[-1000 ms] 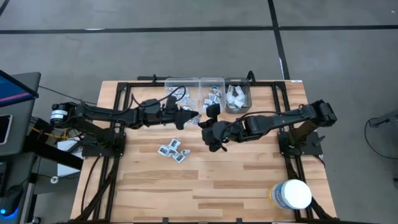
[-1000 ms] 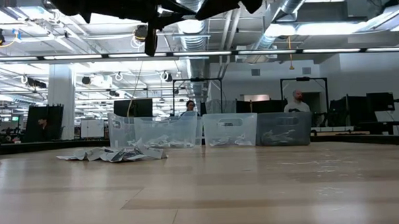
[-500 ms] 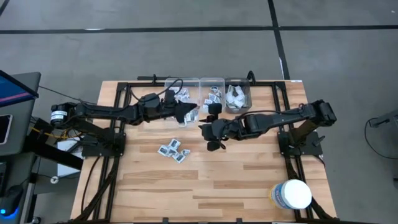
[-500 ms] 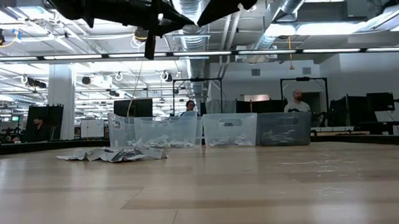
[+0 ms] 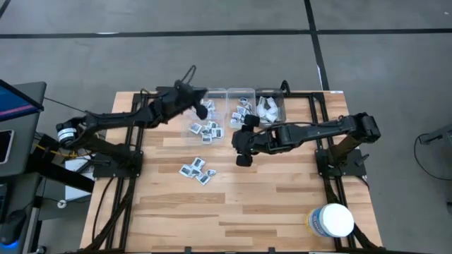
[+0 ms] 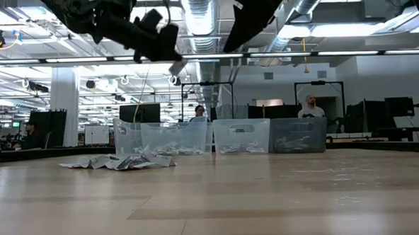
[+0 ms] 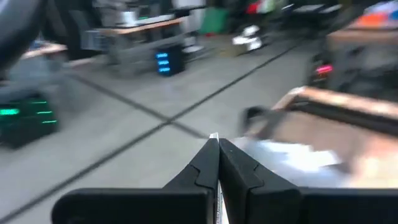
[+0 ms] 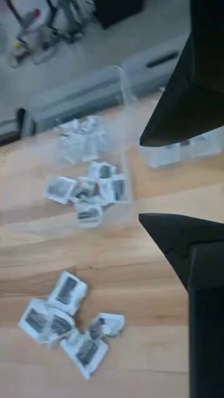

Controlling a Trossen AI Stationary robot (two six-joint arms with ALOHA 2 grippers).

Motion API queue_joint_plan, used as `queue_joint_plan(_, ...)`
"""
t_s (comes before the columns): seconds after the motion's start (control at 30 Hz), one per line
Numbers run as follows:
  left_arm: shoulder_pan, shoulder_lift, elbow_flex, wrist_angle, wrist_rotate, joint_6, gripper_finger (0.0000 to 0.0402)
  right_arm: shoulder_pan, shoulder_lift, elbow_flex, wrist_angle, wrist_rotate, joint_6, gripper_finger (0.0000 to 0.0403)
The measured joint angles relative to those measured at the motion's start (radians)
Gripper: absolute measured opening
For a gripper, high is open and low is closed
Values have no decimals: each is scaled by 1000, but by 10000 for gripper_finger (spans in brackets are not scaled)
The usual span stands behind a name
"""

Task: Pick & Place First Aid Supplies
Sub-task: Put the ointment pack into the top left transparent bin, then put the towelette pack into the bottom transparent bin

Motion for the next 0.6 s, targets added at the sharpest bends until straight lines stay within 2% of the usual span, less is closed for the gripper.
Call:
queue_joint_plan(0.27,156,78,0,-7,-10,27,14,1,1,0,-51,1,96,174)
queue_joint_plan(0.4,163,105,0,-8,24,24,20,1,1,0,-52,1,97,168)
queue_joint_plan(0.6,142,115,0,-9,26,23,51,1,1,0,-53,0,123,160)
